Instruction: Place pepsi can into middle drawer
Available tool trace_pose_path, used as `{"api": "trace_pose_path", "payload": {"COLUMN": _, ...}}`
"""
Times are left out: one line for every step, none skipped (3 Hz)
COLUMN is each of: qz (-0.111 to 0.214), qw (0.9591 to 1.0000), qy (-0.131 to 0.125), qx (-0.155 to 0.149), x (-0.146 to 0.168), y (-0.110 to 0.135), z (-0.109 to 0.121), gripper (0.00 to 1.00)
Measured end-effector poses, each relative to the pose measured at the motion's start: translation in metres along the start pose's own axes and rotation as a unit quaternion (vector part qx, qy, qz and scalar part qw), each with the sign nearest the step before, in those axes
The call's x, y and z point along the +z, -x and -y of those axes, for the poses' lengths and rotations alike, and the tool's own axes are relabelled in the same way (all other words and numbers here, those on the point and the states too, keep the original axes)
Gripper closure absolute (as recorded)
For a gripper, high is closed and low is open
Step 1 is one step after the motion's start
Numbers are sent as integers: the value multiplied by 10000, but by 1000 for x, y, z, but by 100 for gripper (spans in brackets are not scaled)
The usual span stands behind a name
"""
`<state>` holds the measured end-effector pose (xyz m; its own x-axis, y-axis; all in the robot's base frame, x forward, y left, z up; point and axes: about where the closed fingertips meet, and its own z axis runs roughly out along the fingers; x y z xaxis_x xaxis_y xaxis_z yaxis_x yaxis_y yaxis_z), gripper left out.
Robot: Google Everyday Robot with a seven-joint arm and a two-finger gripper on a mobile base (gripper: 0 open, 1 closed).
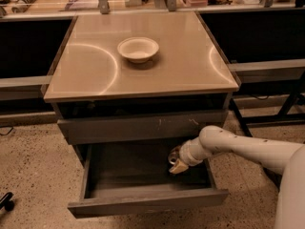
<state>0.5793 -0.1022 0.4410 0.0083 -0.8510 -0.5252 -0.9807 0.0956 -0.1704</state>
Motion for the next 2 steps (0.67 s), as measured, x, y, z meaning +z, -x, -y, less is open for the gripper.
{"api": "trace_pose_path", "payload": {"qz": -102, "qw": 9999, "qy": 86, "qx": 62, "x": 17, "y": -13, "z": 0, "gripper": 100}}
{"api": "trace_pose_path", "payload": {"qz": -103, "qw": 9999, "qy": 88, "qx": 63, "x": 17, "y": -13, "z": 0, "gripper": 81}}
